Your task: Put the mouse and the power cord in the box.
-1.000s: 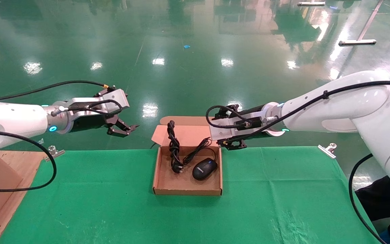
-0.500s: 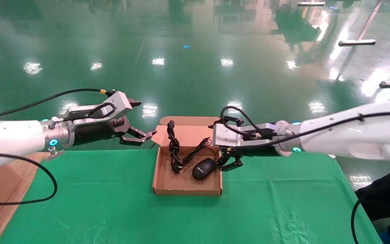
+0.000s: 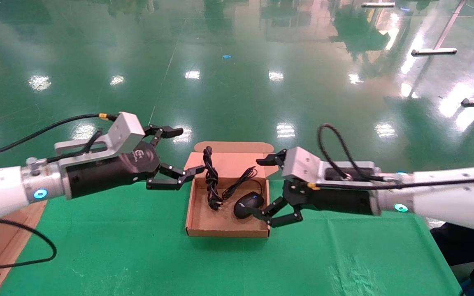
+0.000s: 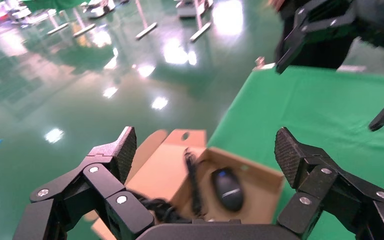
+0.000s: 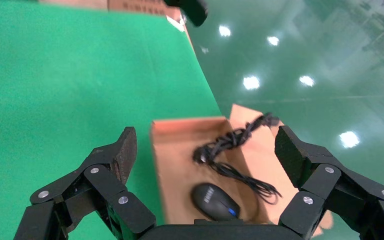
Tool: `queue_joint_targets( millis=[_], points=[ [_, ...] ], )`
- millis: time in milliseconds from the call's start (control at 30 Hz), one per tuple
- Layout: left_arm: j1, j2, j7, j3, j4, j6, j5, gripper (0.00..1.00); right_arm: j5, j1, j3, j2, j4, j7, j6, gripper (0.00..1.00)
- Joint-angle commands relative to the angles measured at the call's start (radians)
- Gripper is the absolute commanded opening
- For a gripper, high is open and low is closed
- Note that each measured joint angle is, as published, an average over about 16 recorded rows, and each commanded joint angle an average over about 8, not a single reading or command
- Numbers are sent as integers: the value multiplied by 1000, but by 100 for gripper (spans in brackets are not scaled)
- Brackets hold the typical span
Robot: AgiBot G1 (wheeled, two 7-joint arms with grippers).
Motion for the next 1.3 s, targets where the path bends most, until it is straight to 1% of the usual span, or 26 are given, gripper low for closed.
queue_joint_targets(
  millis=[33, 967, 1133, 1300],
  points=[
    [25, -20, -27, -24, -42, 22, -11, 100, 30, -25, 22, 25, 31, 23, -20, 100],
    [371, -297, -408, -362, -627, 328, -167, 100, 449, -368, 329, 373, 466, 336, -293, 100],
    [414, -331, -453, -404, -701, 367, -186, 100, 496, -405, 362, 411, 515, 365, -322, 100],
    [430, -343, -463, -420, -726, 380, -195, 100, 510, -416, 370, 421, 529, 369, -328, 100]
  ],
)
